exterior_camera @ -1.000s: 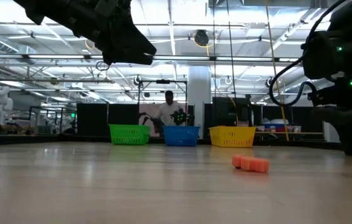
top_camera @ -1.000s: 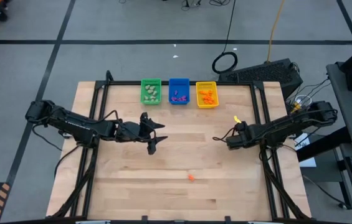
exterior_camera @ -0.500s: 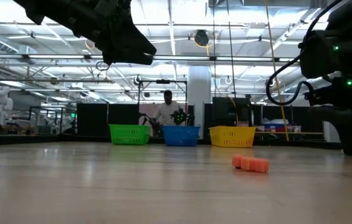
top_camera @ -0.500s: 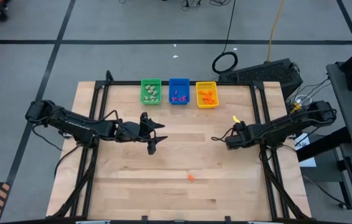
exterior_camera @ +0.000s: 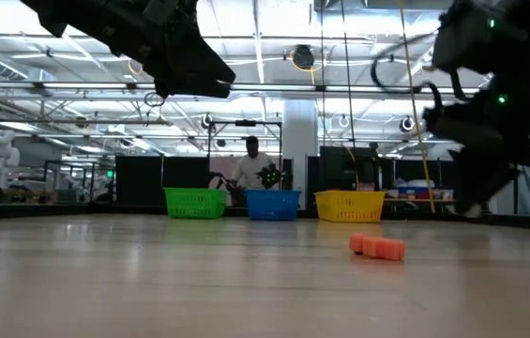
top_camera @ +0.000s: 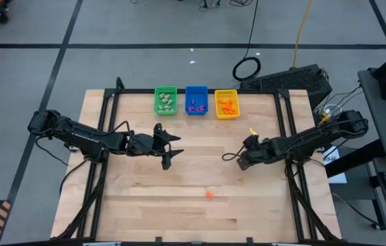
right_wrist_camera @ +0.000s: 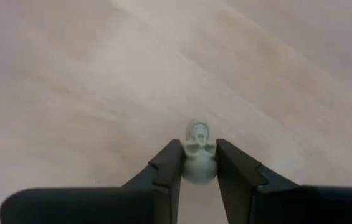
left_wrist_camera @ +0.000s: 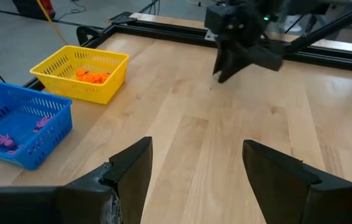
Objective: Sort Halloween decoration
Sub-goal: Put the gray skull toy into the green bin
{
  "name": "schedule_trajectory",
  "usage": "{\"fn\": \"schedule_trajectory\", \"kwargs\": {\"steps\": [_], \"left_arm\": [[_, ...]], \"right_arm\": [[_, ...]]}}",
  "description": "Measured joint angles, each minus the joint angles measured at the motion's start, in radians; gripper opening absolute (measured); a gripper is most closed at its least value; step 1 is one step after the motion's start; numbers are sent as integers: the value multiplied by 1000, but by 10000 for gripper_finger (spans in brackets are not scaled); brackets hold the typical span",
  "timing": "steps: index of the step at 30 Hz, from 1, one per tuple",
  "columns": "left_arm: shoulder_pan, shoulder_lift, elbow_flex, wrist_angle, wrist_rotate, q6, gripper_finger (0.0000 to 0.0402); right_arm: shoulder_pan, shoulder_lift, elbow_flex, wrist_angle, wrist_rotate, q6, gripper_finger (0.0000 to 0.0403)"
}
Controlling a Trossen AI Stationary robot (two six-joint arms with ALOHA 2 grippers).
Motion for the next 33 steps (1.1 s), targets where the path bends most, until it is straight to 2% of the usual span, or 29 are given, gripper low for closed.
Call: {"fn": "schedule_trajectory", "kwargs": {"steps": [8,14,25,33], "left_arm": [[0,0,0,0,0,-2,248],[0,0,0,0,0,-26,248],[-1,0,0,-2,8,-52,248],[-22,0,0,-1,7,-53,248]], "right_arm": [[62,-1,2,388,50,-357,66],[101,0,2,575,108,-687,66],[137,0,3,642,243,-1169,66],[137,0,3,643,250,-1527,66]]}}
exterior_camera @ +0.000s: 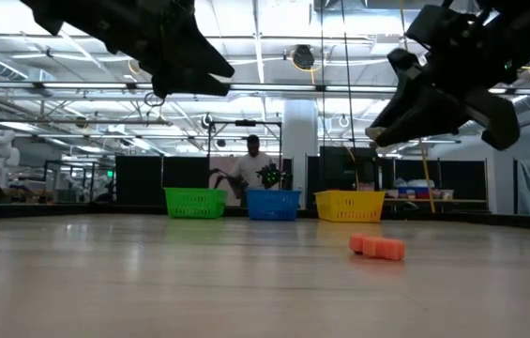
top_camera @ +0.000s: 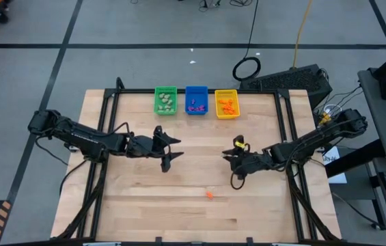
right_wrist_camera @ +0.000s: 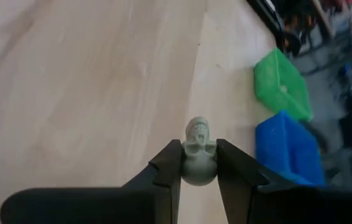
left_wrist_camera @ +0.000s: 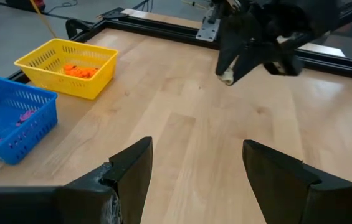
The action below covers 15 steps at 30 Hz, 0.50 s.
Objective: Sort Halloween decoration
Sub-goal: Put the gray skull toy into the green bin
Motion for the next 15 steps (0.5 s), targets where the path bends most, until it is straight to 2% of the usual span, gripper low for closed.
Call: {"fn": "schedule_trajectory", "kwargs": {"steps": [6,15], "left_arm": [[-9,0,0,1,0,0,248],[-9,0,0,0,0,0,248]], "right_arm": [[0,0,0,1,29,-225,66],[0,0,0,53,48,-349,66]]}}
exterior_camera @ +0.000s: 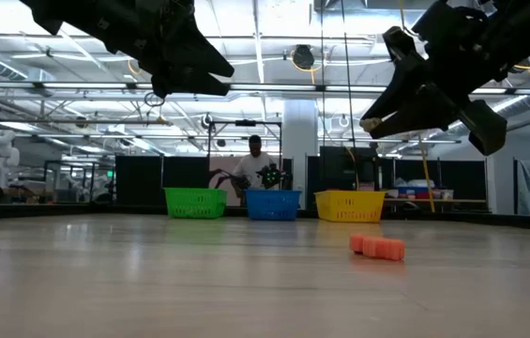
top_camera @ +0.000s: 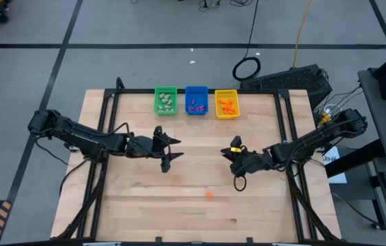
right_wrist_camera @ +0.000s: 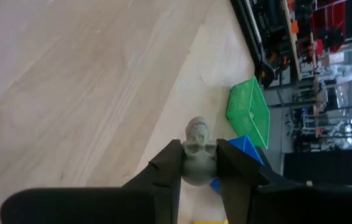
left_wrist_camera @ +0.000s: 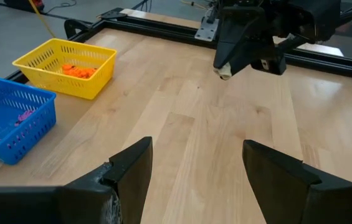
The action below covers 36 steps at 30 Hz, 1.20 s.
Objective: Sort Halloween decoration
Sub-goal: Put the gray skull toy into the green bin
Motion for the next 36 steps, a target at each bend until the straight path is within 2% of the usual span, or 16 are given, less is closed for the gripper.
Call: {"fn": "schedule_trajectory", "kwargs": {"steps": [12,21,29,36], "left_arm": [[0,0,0,0,0,0,248],[0,0,0,0,0,0,248],[-1,0,0,-1,0,0,248],[-2,0,0,-2,0,0,248]], "right_arm": [[0,0,0,0,0,-9,66],[0,0,0,0,-3,83,66],[0,0,0,1,-5,329,66],[0,0,0,0,-8,696,66]]}}
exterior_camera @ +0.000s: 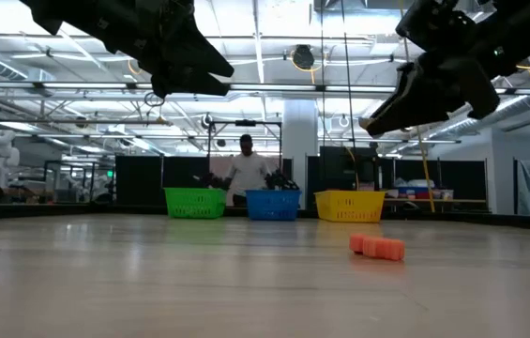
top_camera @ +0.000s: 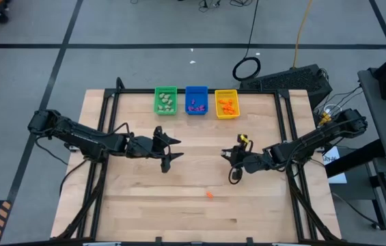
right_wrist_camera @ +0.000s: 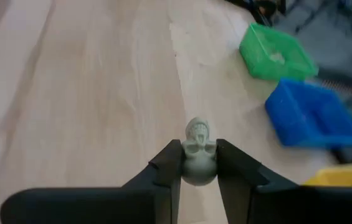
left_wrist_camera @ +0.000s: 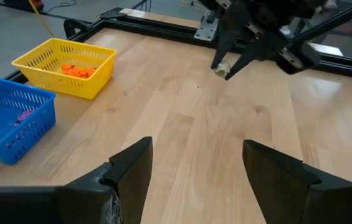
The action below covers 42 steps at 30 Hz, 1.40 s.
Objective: Sort Halloween decoration
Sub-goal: Put the gray skull toy into the green bin
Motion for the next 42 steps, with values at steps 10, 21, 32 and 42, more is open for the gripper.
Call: {"fn": "schedule_trajectory", "kwargs": {"steps": [10,21,32,42], "left_arm": [[0,0,0,0,0,0,248],[-1,0,0,0,0,-3,248],[-3,0,0,0,0,-3,248],[-16,0,0,2,0,10,248]], "right_arm": [[0,0,0,0,0,530,66],[0,0,0,0,-152,906,66],[0,0,0,0,-184,907,66],[0,0,0,28,-180,657,66]]}}
